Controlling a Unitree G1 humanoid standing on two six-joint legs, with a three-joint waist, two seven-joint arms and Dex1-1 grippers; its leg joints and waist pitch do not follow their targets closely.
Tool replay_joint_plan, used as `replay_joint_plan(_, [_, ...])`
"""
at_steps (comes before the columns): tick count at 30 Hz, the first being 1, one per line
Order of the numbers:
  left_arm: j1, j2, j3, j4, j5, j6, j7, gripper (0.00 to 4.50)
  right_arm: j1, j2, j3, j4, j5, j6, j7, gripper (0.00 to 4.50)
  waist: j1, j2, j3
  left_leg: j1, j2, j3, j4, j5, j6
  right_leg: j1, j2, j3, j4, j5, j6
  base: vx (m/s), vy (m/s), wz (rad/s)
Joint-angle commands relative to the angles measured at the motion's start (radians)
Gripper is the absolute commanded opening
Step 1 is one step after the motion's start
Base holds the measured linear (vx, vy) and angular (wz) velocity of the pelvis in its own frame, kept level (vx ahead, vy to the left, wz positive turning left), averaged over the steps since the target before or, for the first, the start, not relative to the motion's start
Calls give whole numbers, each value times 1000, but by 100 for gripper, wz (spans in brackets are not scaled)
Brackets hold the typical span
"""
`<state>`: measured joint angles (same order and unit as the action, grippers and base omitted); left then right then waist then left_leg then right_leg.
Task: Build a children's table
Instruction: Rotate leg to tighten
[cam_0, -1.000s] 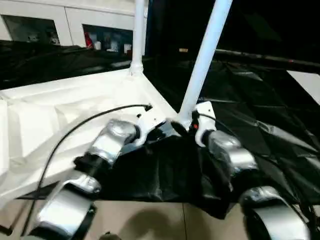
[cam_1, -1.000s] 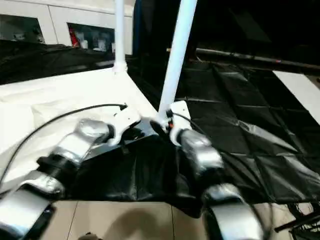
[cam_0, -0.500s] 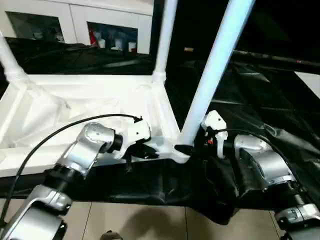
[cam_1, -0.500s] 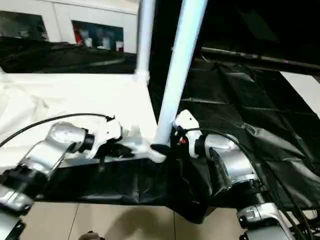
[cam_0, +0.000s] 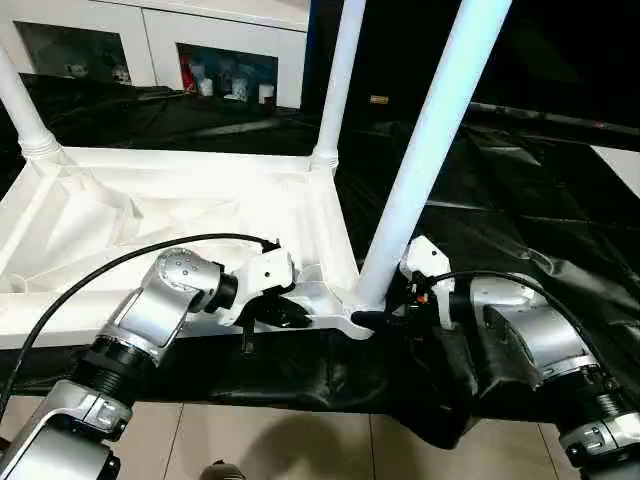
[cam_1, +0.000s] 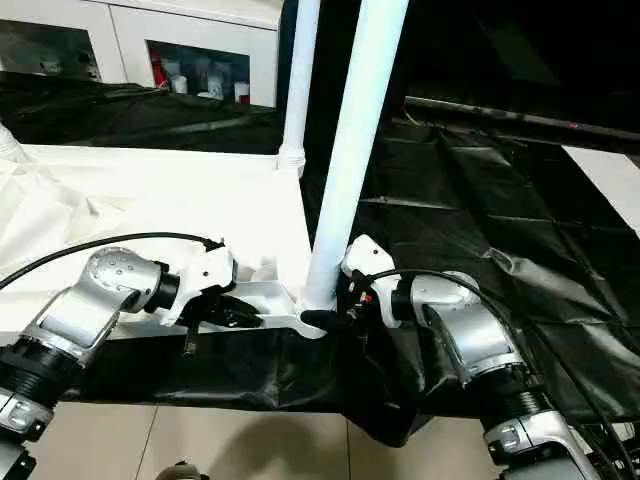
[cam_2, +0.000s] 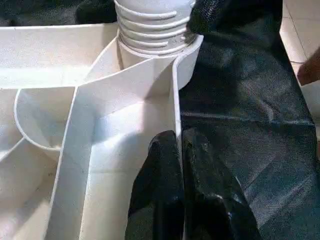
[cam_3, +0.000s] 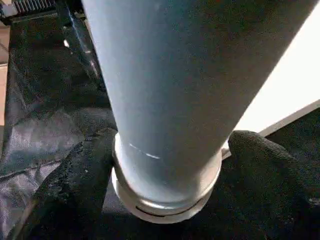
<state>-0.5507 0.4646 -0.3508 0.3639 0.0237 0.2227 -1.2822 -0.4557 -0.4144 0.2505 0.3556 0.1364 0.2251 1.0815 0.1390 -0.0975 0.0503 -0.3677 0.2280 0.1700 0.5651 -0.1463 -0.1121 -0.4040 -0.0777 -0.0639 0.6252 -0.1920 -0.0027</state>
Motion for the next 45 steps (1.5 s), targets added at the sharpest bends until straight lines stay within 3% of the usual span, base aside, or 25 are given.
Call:
replay_joint_plan(1, [-1, -27, -39, -50, -26, -3, -38, 0, -5, -1, 24, 1, -19, -8, 5, 386, -4, 2, -61, 11, 5, 11, -57, -220, 10, 47, -53, 40, -72, -175, -165, 0, 0, 0])
replay_joint_plan(5, [1, -27, -38, -50, -26, -2, -36, 0, -11, 6, 23, 15, -17, -6, 8, 371, -4, -1, -61, 11, 4, 11, -56, -215, 12, 47, -53, 40, -71, -174, -166, 0, 0, 0])
replay_joint_plan(14, [6, -18, -33, -53, -25, -4, -36, 0, -4, 24, 25, 20, -14, -5, 8, 291, -4, -1, -61, 12, 4, 10, -57, -233, 4, 46, -54, 40, -73, -202, -159, 0, 0, 0])
replay_joint_plan(21, [8, -15, -28, -52, -25, -6, -32, 0, 2, 41, 15, 20, -7, -11, 0, 277, -5, 1, -62, 11, 4, 10, -56, -221, 5, 47, -52, 40, -69, -166, -168, 0, 0, 0])
replay_joint_plan(25, [-9, -49, -7, -5, -1, 0, 62, 0, 6, 83, -29, 63, -4, -21, -94, 276, -6, 2, -60, 13, 3, 10, -57, -243, -6, 44, -53, 39, -73, -196, -167, 0, 0, 0])
replay_joint_plan(26, [-24, -72, 7, 30, 14, 15, 124, 0, 4, 113, -59, 99, 0, -19, -159, 276, -6, 1, -61, 12, 3, 9, -57, -246, -10, 46, -54, 39, -73, -209, -163, 0, 0, 0])
replay_joint_plan(27, [-36, -90, 14, 61, 29, 23, 177, 0, -1, 141, -83, 134, 1, -19, -224, 276, -10, 10, -61, 15, 3, 8, -58, -262, -19, 41, -53, 39, -76, -225, -160, 0, 0, 0])
replay_joint_plan(28, [-60, -132, 29, 122, 57, 51, 283, 0, -13, 200, -132, 204, 4, -17, -357, 276, -15, 10, -57, 19, 2, 11, -59, -292, -33, 32, -53, 41, -81, -264, -158, 0, 0, 0])
replay_joint_plan(29, [-69, -148, 33, 145, 67, 67, 324, 0, -19, 223, -150, 231, 6, -15, -410, 276, -14, 7, -59, 19, 0, 7, -58, -302, -42, 38, -56, 39, -82, -292, -154, 0, 0, 0])
replay_joint_plan(30, [-84, -184, 47, 180, 71, 90, 390, 0, -36, 265, -180, 269, 12, -17, -500, 275, -16, 16, -62, 17, 1, 2, -60, -307, -54, 41, -59, 38, -81, -320, -143, 0, 0, 0])
replay_joint_plan(32, [-108, -246, 67, 233, 69, 129, 479, 0, -69, 338, -232, 324, 37, -15, -637, 275, -30, 14, -61, 22, -1, 2, -60, -352, -59, 33, -56, 38, -89, -354, -136, 0, 0, 0])
replay_joint_plan(34, [-114, -259, 72, 244, 68, 137, 498, 0, -77, 356, -245, 336, 43, -15, -668, 275, -29, 12, -63, 17, 0, 1, -60, -336, -50, 39, -56, 38, -89, -334, -130, 0, 0, 0])
replay_joint_plan(36, [-132, -299, 64, 287, 85, 138, 557, 0, -110, 406, -250, 376, 36, -25, -744, 275, -32, 18, -61, 18, -4, 3, -60, -342, -36, 34, -53, 39, -93, -333, -123, 0, 0, 0])
replay_joint_plan(40, [-142, -350, 38, 329, 105, 101, 586, 0, -149, 467, -227, 407, 0, -52, -792, 275, -32, 19, -61, 18, -2, 0, -62, -364, -43, 33, -54, 37, -98, -366, -104, 0, 0, 0])
replay_joint_plan(42, [-136, -345, 30, 322, 109, 65, 548, 0, -151, 471, -243, 405, 5, -66, -766, 345, -31, 19, -60, 18, -2, 0, -62, -369, -37, 32, -55, 37, -99, -364, -102, 0, 0, 0])
replay_joint_plan(45, [-137, -342, 28, 324, 111, 54, 539, 0, -156, 471, -252, 413, 6, -74, -764, 367, -32, 18, -59, 14, -3, -1, -64, -371, -27, 33, -55, 37, -100, -375, -99, 0, 0, 0])
